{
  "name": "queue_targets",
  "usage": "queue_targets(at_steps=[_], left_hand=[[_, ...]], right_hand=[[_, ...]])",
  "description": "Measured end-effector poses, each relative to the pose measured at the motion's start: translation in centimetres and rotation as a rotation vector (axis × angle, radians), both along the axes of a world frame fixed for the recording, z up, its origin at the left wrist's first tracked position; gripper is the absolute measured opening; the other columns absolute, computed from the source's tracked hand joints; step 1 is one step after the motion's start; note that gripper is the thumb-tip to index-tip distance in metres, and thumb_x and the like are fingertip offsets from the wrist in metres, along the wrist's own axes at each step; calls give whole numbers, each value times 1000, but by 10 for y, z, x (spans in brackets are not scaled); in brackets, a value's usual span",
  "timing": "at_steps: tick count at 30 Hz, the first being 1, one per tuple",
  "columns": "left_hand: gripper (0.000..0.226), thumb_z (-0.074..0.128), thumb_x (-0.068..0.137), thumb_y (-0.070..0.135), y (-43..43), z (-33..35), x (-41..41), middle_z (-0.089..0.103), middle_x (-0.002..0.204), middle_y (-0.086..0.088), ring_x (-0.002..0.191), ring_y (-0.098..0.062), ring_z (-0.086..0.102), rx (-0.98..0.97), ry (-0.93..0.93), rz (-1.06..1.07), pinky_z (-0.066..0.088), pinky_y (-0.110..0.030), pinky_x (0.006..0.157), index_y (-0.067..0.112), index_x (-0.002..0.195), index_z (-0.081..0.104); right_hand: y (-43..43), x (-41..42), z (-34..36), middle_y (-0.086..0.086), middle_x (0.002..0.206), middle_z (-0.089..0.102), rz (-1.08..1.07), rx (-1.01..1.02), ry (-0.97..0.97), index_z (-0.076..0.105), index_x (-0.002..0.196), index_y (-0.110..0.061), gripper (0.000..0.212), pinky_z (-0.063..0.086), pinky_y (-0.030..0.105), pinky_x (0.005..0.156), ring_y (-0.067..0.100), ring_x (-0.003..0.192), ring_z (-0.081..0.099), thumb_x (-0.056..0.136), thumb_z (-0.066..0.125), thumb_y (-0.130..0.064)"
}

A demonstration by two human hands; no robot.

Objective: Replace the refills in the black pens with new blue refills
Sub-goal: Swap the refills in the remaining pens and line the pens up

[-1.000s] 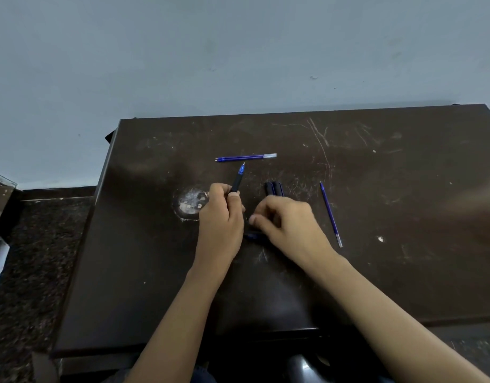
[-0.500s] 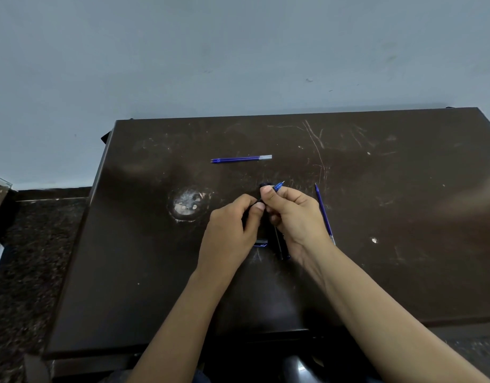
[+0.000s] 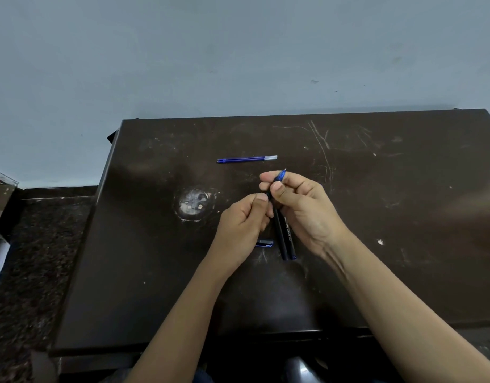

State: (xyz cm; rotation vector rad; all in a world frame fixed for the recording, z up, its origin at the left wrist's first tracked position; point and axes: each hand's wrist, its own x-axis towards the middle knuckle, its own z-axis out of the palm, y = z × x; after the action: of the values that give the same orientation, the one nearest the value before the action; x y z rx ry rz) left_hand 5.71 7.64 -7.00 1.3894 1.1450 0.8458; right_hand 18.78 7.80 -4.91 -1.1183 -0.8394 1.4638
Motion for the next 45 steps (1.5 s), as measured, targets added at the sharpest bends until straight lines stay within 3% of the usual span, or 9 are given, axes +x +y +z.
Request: queue_targets(at_steps=[5, 11, 19, 23, 28, 32, 37, 42, 45], left_hand=[[29, 40, 98, 36, 0, -3, -2, 59, 57, 14, 47, 4, 47, 77, 98, 25, 37, -9, 48, 30, 79, 61], [24, 40, 99, 34, 0, -3, -1, 65, 63, 12, 50, 0, 47, 69, 124, 50, 41, -18, 51, 31, 86, 60], [26, 40, 100, 33, 0, -3, -2, 65, 62, 11, 49, 1, 45, 54, 119, 50, 40, -18, 52, 30, 84, 61], [24, 41, 99, 33, -1, -3, -2, 68, 65, 9, 49, 3, 47, 55, 133, 27, 41, -13, 52, 29, 87, 62], [20, 42, 99, 33, 0, -4, -2, 70, 65, 8, 45, 2, 45, 51, 108, 54, 38, -13, 48, 37, 91, 59], [18, 42, 99, 33, 0, -4, -4, 71, 67, 7, 45, 4, 46, 45, 102, 37, 38, -11, 47, 35, 94, 59], [20, 42, 99, 34, -1, -4, -4, 70, 66, 6, 48, 4, 46, 31, 88, 28, 38, -13, 52, 34, 96, 62], [17, 44, 98, 34, -1, -5, -4, 70, 68, 9, 50, 6, 50, 17, 125, -10, 40, -11, 53, 32, 98, 61], [16, 45, 98, 33, -1, -6, -5, 70, 68, 8, 48, 5, 48, 25, 124, -3, 40, -12, 52, 35, 95, 60]], right_hand=[[0, 1, -8, 1, 67, 65, -85, -31, -74, 65, 97, -4, 16, 52, 34, 69, 17, 61, 61, 81, 69, -3], [3, 3, -6, 10, 98, 72, -28, -88, 66, 61, 111, -6, 25, 50, 30, 59, 20, 73, 64, 89, 53, 4], [4, 7, -3, 13, 96, 71, -44, -110, 109, 62, 105, -5, 30, 54, 27, 64, 16, 62, 60, 87, 45, 12], [2, 6, -5, 4, 76, 64, -30, -91, -58, 63, 104, -5, 18, 50, 29, 69, 15, 65, 59, 86, 61, 0], [3, 10, -3, 7, 100, 72, -11, -104, 52, 62, 110, -8, 33, 55, 31, 83, 15, 81, 68, 87, 48, 12], [1, 3, -6, 0, 76, 64, -30, -107, -90, 64, 107, -7, 23, 48, 38, 93, 14, 78, 62, 84, 65, -4], [3, 7, -2, 9, 97, 73, -16, -112, 53, 64, 108, -11, 34, 55, 30, 79, 18, 83, 68, 87, 49, 11], [1, 3, -7, 4, 74, 60, -71, -142, -47, 63, 102, -7, 17, 51, 30, 79, 15, 72, 61, 86, 63, -3], [2, 6, -5, 4, 87, 72, -45, -145, 69, 62, 103, -10, 25, 55, 27, 78, 13, 74, 66, 89, 52, 8]])
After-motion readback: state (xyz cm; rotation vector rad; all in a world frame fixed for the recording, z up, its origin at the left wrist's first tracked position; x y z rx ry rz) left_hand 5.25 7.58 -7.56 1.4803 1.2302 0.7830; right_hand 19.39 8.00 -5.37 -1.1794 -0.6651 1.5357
